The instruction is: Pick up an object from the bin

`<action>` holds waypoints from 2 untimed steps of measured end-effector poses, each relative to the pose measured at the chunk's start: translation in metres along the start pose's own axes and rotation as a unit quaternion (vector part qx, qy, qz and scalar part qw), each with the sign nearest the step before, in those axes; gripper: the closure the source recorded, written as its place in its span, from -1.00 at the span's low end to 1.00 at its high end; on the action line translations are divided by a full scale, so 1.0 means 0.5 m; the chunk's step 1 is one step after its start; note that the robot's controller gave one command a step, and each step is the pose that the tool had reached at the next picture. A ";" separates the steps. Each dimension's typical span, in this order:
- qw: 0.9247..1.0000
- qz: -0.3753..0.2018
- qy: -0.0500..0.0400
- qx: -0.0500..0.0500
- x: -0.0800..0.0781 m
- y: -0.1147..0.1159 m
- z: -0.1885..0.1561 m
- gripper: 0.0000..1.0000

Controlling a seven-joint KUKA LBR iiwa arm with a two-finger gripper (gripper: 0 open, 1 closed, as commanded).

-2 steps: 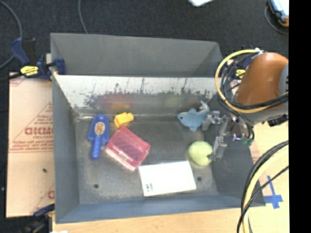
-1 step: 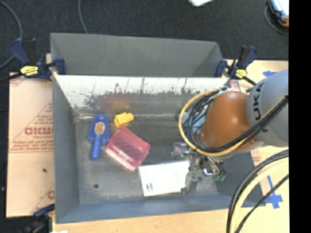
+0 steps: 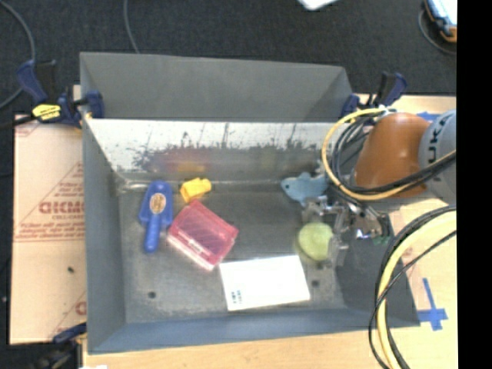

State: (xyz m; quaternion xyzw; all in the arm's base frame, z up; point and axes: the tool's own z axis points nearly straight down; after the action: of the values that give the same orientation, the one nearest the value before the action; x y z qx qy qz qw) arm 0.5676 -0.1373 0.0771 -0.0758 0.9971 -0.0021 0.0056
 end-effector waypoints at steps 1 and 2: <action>1.000 0.008 0.000 -0.002 0.138 0.263 0.009 1.00; 1.000 0.009 0.000 -0.002 0.137 0.258 0.009 1.00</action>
Offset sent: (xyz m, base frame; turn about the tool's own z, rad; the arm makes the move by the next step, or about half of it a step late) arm 0.0000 0.0000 0.0000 0.0000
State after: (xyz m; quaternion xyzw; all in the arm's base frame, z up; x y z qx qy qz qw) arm 0.4806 -0.0202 0.0710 -0.0666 0.9978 -0.0005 0.0052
